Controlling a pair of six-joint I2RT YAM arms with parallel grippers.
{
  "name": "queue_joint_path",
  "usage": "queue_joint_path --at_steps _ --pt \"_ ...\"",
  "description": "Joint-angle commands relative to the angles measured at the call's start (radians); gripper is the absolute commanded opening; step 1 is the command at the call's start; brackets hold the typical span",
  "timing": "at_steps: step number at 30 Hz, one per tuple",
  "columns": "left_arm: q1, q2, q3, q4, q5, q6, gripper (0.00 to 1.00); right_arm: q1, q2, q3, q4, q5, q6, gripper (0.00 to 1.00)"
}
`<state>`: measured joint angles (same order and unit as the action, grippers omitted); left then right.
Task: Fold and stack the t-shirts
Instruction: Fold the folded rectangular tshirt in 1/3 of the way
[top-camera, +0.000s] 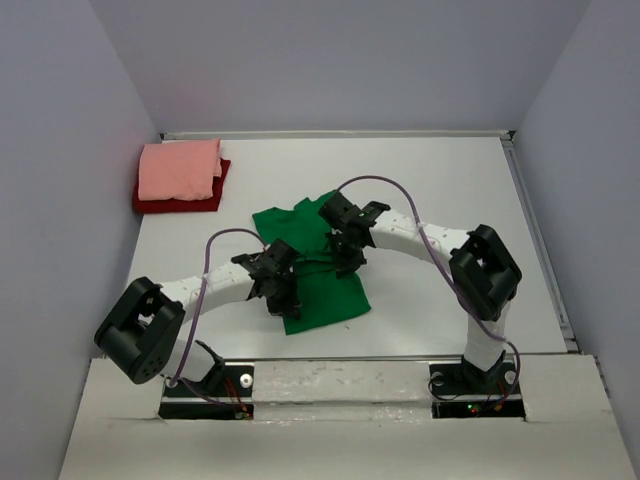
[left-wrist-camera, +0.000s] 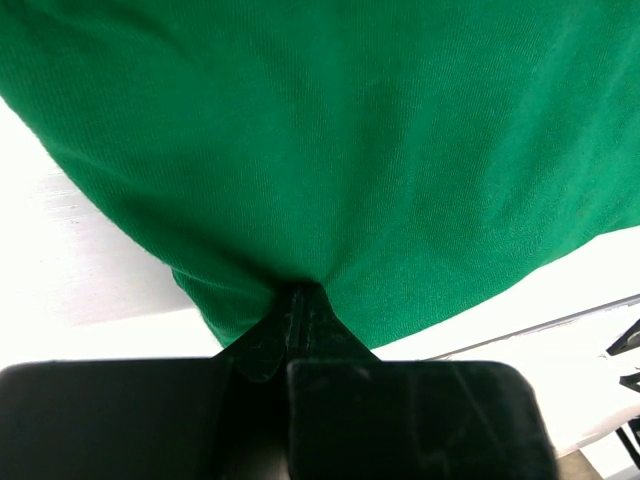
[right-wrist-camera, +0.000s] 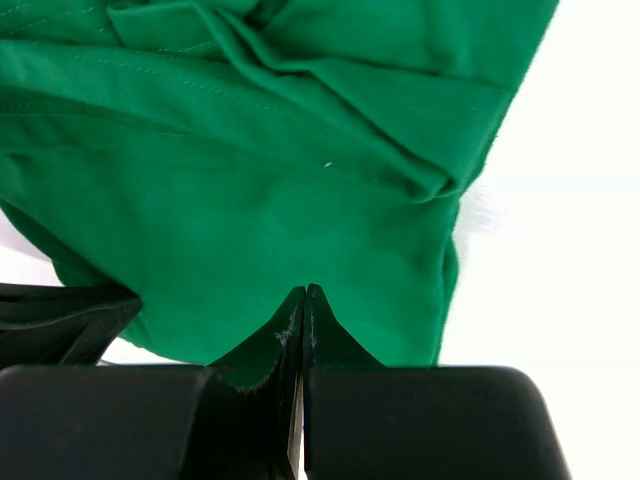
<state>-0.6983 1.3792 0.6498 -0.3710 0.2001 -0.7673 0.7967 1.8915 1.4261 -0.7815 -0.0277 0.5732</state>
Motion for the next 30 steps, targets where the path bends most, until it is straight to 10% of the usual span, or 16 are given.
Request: queue_joint_path --at_steps 1,30 --pt "-0.02 0.031 0.004 -0.028 -0.034 0.014 0.0 0.012 -0.012 0.049 -0.024 0.023 -0.004 0.0" --pt "-0.03 0.014 0.005 -0.031 -0.033 0.013 0.0 -0.016 0.164 0.195 -0.051 0.098 -0.061 0.0"
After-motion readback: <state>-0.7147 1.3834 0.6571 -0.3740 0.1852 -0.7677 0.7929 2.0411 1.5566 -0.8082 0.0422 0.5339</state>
